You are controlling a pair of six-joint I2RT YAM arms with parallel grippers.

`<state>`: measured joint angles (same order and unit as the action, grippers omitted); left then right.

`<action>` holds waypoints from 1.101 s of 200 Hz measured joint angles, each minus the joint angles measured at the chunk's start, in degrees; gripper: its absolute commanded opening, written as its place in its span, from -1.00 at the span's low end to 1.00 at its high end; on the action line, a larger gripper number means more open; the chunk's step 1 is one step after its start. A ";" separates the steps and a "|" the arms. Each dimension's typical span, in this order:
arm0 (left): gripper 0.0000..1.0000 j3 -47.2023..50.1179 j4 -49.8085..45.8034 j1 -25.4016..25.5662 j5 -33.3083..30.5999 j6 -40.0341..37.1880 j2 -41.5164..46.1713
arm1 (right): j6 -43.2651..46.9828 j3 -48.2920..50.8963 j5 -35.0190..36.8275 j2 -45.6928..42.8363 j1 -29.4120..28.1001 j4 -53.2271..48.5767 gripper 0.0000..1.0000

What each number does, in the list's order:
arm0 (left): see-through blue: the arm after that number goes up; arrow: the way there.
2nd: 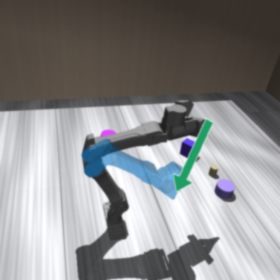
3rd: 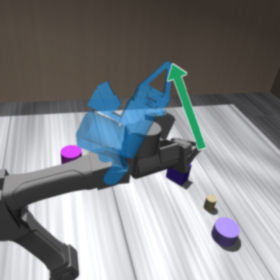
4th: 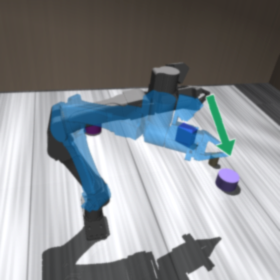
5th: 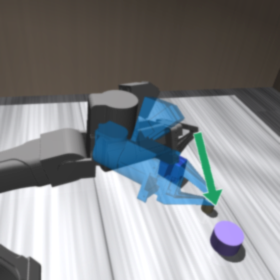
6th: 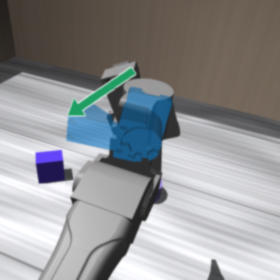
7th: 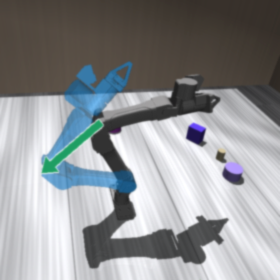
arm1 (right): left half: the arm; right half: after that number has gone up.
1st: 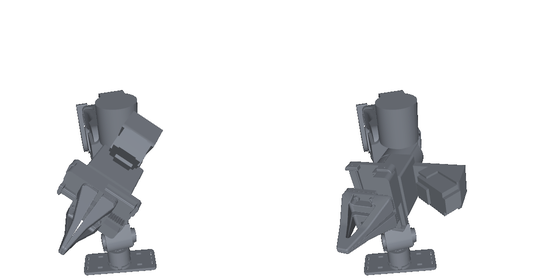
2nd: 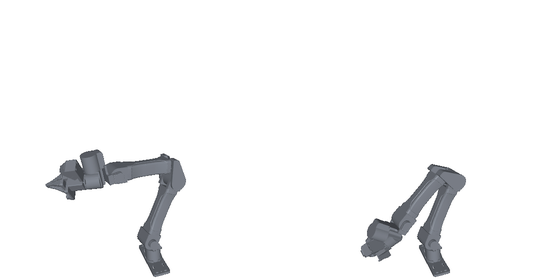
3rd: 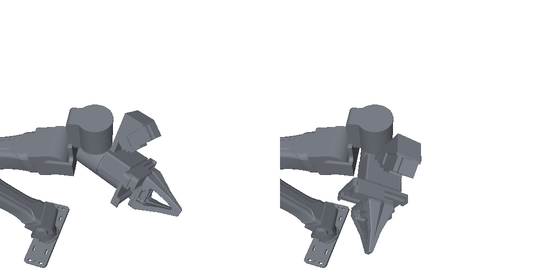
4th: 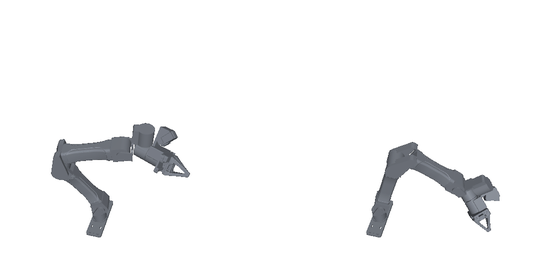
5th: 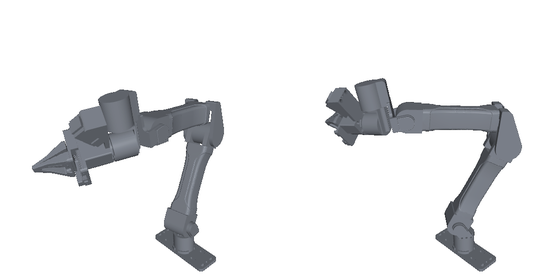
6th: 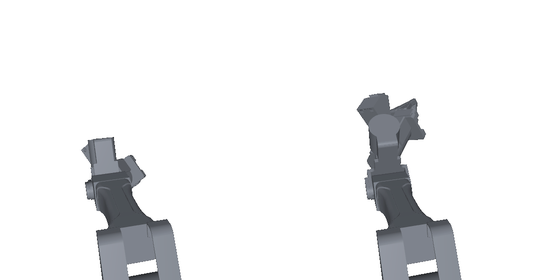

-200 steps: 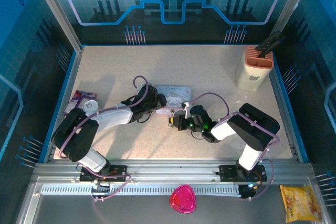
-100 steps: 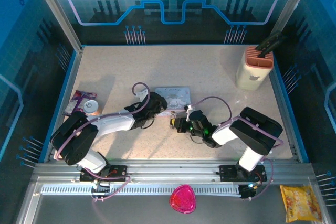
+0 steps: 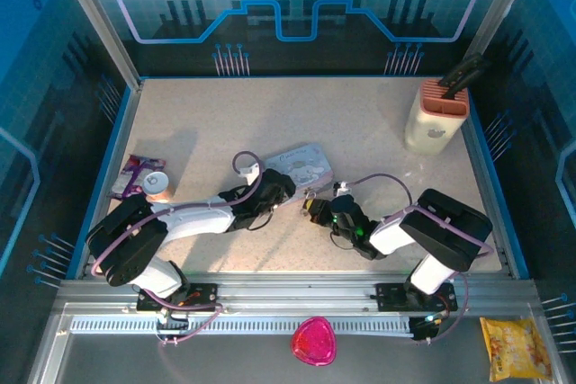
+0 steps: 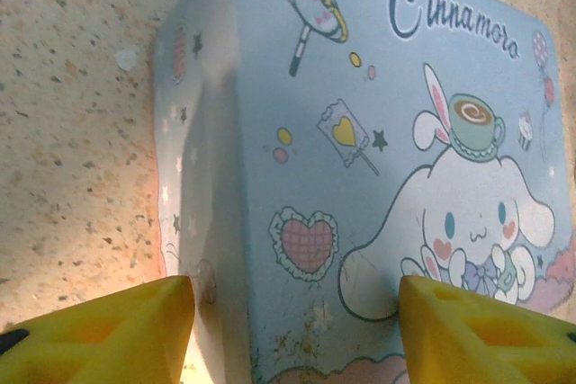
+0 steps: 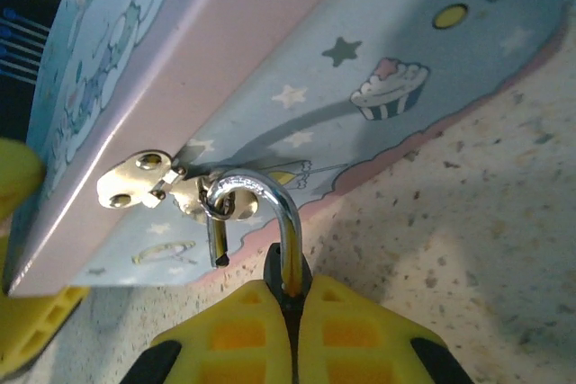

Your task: Unlock a padlock with a key

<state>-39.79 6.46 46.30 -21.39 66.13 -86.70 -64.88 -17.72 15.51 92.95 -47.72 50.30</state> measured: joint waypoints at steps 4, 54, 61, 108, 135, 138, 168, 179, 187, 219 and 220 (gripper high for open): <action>0.23 0.00 0.07 0.15 0.04 0.00 -0.02 | -0.39 0.07 0.37 -0.11 0.00 0.09 -1.00; 0.23 0.00 0.28 0.87 0.44 0.00 -0.02 | -4.68 0.09 2.62 -0.66 0.09 0.81 -1.00; 0.24 0.00 0.28 0.92 0.44 0.00 -0.02 | -5.09 0.09 2.69 -0.74 0.15 0.81 -1.00; 0.24 0.00 0.37 1.03 1.09 -0.02 -0.02 | -6.54 0.02 2.99 -2.54 1.01 -0.44 -1.00; 0.27 0.11 0.63 1.07 1.73 -0.04 -0.02 | -6.78 0.02 3.06 -4.28 2.16 -1.18 -1.00; 0.27 0.15 0.74 1.07 1.90 -0.07 -0.02 | -6.73 0.02 3.04 -4.59 2.32 -1.36 -1.00; 0.29 0.20 0.98 0.70 3.87 -1.60 0.07 | -6.45 0.17 2.25 -7.67 4.07 -5.20 -1.00; 0.30 0.20 0.68 0.28 4.57 -2.43 0.42 | -5.68 0.24 1.51 -9.05 5.20 -6.93 -1.00; 0.31 0.20 0.15 -0.04 4.79 -3.28 0.92 | -5.07 0.28 0.85 -10.27 6.05 -8.46 -1.00; 0.34 0.22 -3.74 -1.51 4.74 -6.99 4.52 | 0.07 0.11 -1.57 -17.40 9.81 -16.72 -1.00; 0.34 0.22 -3.76 -1.55 4.74 -7.13 4.61 | 0.26 0.09 -1.64 -17.57 9.90 -16.96 -1.00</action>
<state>-39.57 2.70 44.75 -16.64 59.00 -82.08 -64.62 -17.63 13.87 75.37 -37.82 33.34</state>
